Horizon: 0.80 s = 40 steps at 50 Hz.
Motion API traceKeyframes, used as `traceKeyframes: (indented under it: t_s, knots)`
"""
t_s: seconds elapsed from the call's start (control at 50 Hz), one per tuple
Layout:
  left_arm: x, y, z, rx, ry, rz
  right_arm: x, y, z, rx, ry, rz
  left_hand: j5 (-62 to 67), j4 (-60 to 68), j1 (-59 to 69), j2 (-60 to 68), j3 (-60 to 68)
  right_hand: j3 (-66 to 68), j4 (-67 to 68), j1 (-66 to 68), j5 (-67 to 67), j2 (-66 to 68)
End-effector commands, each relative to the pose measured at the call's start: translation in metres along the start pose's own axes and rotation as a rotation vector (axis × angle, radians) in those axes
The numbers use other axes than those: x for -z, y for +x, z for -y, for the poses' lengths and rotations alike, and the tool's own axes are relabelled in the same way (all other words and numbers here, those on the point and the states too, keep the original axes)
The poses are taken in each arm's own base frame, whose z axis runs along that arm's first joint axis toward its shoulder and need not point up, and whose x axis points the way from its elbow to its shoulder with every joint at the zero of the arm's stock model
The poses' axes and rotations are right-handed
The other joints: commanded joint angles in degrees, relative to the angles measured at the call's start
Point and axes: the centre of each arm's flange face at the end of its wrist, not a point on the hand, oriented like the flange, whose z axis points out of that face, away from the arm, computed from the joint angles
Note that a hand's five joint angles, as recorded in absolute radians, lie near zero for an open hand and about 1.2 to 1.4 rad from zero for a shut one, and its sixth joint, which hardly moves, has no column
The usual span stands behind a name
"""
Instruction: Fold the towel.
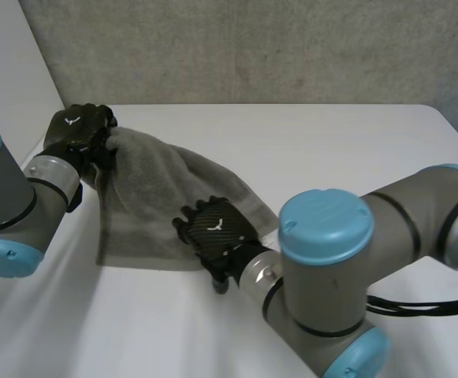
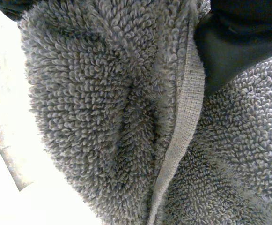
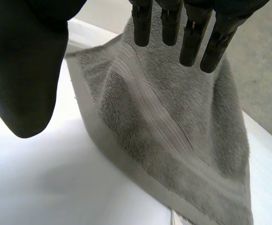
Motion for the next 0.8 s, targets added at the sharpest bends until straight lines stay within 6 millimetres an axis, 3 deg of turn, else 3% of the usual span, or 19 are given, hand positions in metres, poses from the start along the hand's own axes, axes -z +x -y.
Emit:
traceKeyframes:
  t_s: [0.02, 0.2, 0.34, 0.46, 0.62, 0.66, 0.68, 0.7, 0.72, 0.74, 0.8]
  knots:
    - [0.009, 0.006, 0.005, -0.001, 0.008, -0.014, -0.019, -0.023, 0.005, 0.085, 0.078, 0.033, -23.1, -10.6, -6.8, -10.9, -12.5, -3.0, -3.6, -2.6, -2.8, -2.8]
    - [0.010, 0.008, 0.004, -0.001, 0.005, -0.020, -0.042, -0.050, 0.003, 0.168, 0.142, 0.050, -23.1, -10.6, -6.8, -10.9, -12.5, -3.0, -3.6, -2.6, -2.8, -2.8]
    - [0.010, 0.009, 0.002, 0.000, -0.002, -0.022, -0.064, -0.061, -0.023, 0.388, 0.100, -0.008, -23.1, -10.6, -6.8, -10.9, -12.5, -2.6, -3.2, -2.2, -2.5, -2.5]
    - [0.011, 0.009, 0.000, 0.000, -0.004, -0.024, -0.076, -0.063, -0.031, 0.461, 0.106, -0.057, -23.1, -10.6, -6.8, -10.9, -12.5, 2.1, 1.5, 2.5, 2.3, 2.2]
    - [0.011, 0.010, 0.000, 0.000, -0.004, -0.025, -0.081, -0.060, -0.028, 0.482, 0.131, -0.088, -23.1, -10.6, -6.8, -10.9, -12.5, 19.7, 19.1, 20.1, 19.9, 19.9]
    - [0.011, 0.009, -0.001, 0.001, -0.006, -0.024, -0.083, -0.059, -0.029, 0.481, 0.128, -0.093, -23.1, -10.6, -6.8, -10.9, -12.5, 36.1, 35.5, 36.5, 36.3, 36.2]
    - [0.011, 0.009, -0.001, 0.001, -0.006, -0.024, -0.083, -0.059, -0.029, 0.481, 0.128, -0.093, -23.1, -10.6, -6.8, -10.9, -12.5, 36.2, 35.6, 36.6, 36.4, 36.4]
    - [0.011, 0.010, -0.001, 0.001, -0.006, -0.024, -0.084, -0.057, -0.030, 0.479, 0.124, -0.099, -23.1, -10.6, -6.8, -10.9, -12.5, 49.9, 49.3, 50.3, 50.1, 50.0]
    - [0.011, 0.010, -0.001, 0.001, -0.006, -0.024, -0.084, -0.057, -0.030, 0.479, 0.124, -0.099, -23.1, -10.6, -6.8, -10.9, -12.5, 50.0, 49.4, 50.4, 50.2, 50.1]
    - [0.011, 0.009, -0.001, 0.001, -0.006, -0.022, -0.084, -0.055, -0.030, 0.478, 0.122, -0.103, -23.1, -10.6, -6.8, -10.9, -12.5, 62.7, 62.1, 63.1, 62.8, 62.8]
    - [0.011, 0.010, -0.001, 0.003, -0.006, -0.024, -0.083, -0.054, -0.029, 0.477, 0.122, -0.107, -23.1, -10.6, -6.8, -10.9, -12.5, 66.4, 65.8, 66.8, 66.6, 66.6]
